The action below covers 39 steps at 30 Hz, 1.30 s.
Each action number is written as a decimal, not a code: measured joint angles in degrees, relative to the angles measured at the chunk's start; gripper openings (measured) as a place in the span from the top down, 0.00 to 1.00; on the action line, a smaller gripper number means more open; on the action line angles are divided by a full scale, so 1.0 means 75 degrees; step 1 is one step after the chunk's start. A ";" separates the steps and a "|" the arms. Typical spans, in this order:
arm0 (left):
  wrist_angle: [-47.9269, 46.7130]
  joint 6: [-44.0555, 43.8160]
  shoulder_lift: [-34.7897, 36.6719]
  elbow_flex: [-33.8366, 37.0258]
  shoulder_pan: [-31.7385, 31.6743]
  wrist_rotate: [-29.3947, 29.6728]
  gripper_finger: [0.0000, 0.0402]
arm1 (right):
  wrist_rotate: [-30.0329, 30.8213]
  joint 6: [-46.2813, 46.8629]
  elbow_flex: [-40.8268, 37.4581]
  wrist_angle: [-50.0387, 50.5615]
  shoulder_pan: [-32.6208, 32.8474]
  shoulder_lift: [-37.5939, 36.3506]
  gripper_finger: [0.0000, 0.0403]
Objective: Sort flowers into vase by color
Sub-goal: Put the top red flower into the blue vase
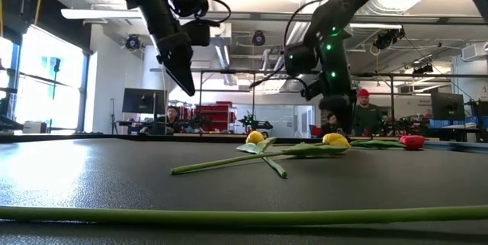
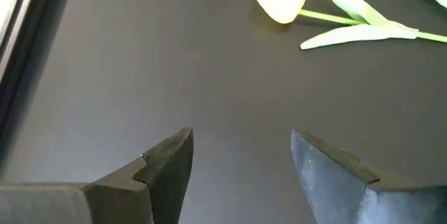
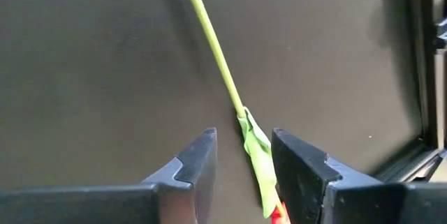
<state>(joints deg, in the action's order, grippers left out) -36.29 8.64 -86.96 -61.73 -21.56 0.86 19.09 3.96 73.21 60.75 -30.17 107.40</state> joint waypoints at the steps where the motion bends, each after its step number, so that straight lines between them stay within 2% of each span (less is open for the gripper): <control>1: 0.0031 0.0000 0.0000 0.0000 0.0000 0.0006 0.43 | 0.0011 0.0000 0.0000 -0.0002 -0.0020 0.0074 0.69; 6: 0.0069 0.0138 0.0000 0.0000 -0.0003 0.0083 0.43 | 0.0175 0.0384 0.0000 -0.0031 -0.0134 0.0394 0.69; 9: 0.0253 0.0258 0.0000 0.0000 -0.0003 0.0292 0.43 | 0.0233 0.0409 0.0000 -0.0025 -0.0217 0.0563 0.69; 20: 0.0442 0.0266 -0.0003 0.0000 -0.0009 0.0325 0.43 | 0.0252 0.0286 0.0000 -0.0045 -0.0404 0.0803 0.70; 27: 0.0434 0.0259 -0.0003 0.0000 -0.0009 0.0324 0.43 | -0.0098 0.0333 0.0000 -0.0329 -0.0484 0.0847 0.81; 34: 0.0433 -0.0025 -0.0003 0.0000 -0.0003 0.0324 0.43 | -0.0292 0.0471 0.0000 0.0139 -0.0472 0.0847 0.98; 39: 0.0729 -0.0006 -0.0007 0.0195 0.0050 0.0324 0.43 | -0.0879 0.0575 0.0040 0.0651 -0.0469 0.0693 0.97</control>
<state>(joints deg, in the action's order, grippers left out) -30.82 8.60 -87.01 -60.27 -21.18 3.29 12.50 8.28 73.51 65.63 -33.69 112.60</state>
